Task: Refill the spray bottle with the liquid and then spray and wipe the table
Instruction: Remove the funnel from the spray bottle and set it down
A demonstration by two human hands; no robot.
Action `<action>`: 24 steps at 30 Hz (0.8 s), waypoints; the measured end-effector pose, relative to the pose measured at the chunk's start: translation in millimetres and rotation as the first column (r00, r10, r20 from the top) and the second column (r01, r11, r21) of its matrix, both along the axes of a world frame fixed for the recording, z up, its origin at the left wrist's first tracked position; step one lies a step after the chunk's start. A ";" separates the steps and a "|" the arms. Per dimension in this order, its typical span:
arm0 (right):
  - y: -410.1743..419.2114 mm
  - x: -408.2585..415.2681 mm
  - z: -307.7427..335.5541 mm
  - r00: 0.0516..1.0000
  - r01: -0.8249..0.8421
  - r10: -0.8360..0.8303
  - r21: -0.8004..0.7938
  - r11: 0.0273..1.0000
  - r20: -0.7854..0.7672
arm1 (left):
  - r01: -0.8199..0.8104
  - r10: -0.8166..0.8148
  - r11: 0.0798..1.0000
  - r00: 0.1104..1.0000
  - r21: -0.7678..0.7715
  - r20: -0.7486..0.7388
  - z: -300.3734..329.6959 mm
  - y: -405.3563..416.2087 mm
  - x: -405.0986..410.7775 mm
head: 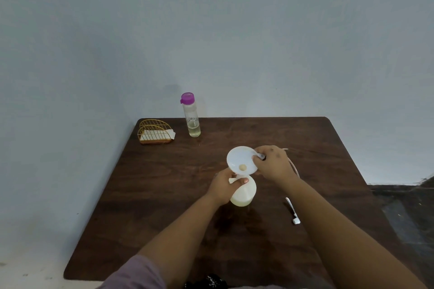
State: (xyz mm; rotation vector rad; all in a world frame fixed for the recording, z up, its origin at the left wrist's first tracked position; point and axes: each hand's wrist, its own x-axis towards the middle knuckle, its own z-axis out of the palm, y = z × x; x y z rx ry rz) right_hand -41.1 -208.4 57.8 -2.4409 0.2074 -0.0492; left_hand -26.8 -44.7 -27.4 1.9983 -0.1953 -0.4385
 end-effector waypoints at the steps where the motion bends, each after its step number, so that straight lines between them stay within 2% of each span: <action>1: -0.5 0.8 -1.3 1.000 0.007 -0.007 -0.002 1.000 0.003 | 0.002 -0.002 1.000 1.000 0.011 -0.004 -0.8 0.0 -0.2; 9: -8.7 3.7 -0.3 0.997 0.035 -0.035 0.010 0.999 0.064 | 0.027 -0.026 1.000 0.999 -0.009 0.034 2.2 0.4 0.5; 12: -11.9 5.1 1.8 0.994 0.079 -0.088 0.129 0.989 0.069 | 0.048 -0.048 0.999 0.999 0.006 0.014 1.4 1.4 2.1; 15: -18.1 5.3 -0.8 0.985 0.168 -0.172 0.317 0.933 -0.014 | 0.057 -0.057 0.998 0.998 0.002 0.024 2.6 1.7 2.6; 18: -21.2 3.4 -6.3 0.984 0.180 -0.175 0.302 0.936 -0.044 | 0.060 -0.060 0.998 0.998 0.025 0.026 1.1 1.6 3.5; 22: -21.9 4.8 -8.2 0.980 0.196 -0.181 0.425 0.884 -0.077 | 0.062 -0.062 0.998 0.998 0.033 0.014 0.5 0.9 4.8; 24: -21.3 5.2 -8.8 0.983 0.184 -0.165 0.408 0.894 -0.080 | 0.061 -0.062 0.997 0.998 0.046 0.016 0.5 0.4 5.1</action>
